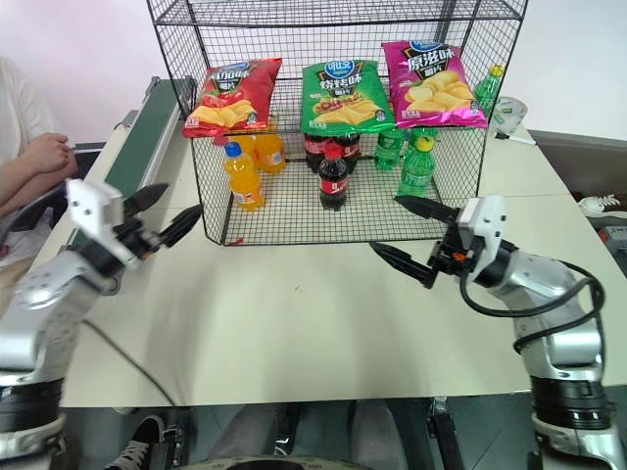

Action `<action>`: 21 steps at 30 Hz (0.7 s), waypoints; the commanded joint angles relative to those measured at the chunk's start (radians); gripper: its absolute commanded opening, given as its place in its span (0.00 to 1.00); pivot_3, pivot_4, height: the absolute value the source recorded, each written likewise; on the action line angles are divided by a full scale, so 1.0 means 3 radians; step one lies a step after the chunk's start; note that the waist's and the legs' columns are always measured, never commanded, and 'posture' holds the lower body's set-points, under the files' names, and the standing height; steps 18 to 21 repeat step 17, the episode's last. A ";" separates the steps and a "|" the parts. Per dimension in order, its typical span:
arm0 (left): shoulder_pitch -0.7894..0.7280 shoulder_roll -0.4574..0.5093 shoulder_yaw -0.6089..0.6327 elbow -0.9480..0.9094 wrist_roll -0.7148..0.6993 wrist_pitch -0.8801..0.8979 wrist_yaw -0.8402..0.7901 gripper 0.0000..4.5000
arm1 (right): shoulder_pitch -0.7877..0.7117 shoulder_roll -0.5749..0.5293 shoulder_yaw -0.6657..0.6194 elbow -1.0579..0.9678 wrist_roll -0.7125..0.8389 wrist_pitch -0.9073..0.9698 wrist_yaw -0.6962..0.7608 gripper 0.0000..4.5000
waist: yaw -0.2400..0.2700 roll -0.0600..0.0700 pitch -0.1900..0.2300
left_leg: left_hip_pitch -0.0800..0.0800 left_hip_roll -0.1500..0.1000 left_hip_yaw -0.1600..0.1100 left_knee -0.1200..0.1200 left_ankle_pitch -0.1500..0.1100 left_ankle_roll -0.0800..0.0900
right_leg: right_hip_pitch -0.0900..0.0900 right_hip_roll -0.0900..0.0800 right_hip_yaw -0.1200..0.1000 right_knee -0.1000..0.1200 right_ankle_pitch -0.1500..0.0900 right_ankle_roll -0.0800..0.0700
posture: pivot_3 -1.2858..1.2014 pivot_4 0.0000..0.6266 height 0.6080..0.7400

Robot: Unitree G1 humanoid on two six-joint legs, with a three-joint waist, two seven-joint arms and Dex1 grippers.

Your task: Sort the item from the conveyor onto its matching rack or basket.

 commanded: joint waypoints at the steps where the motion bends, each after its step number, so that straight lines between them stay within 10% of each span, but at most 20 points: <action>1: 0.0323 0.0196 0.0368 -0.0005 -0.0108 -0.0031 -0.0380 0.91 | 0.0176 -0.0170 -0.0292 0.0131 0.0011 -0.0094 0.0159 1.00 | 0.0019 0.0001 0.0001 | 0.0004 0.0000 -0.0001 0.0000 -0.0001 0.0001 | 0.0007 0.0000 0.0000 -0.0004 0.0000 0.0000 | 0.52 0.24 1.00; 21: 0.0523 0.0424 0.0701 0.0984 0.0320 -0.0801 -0.0828 0.91 | 0.0491 -0.0497 -0.0680 0.0680 -0.0169 -0.0429 0.0466 1.00 | 0.0067 0.0004 0.0002 | 0.0027 0.0000 0.0001 -0.0008 -0.0019 0.0030 | 0.0026 -0.0005 0.0000 -0.0011 -0.0001 -0.0001 | 0.52 0.24 1.00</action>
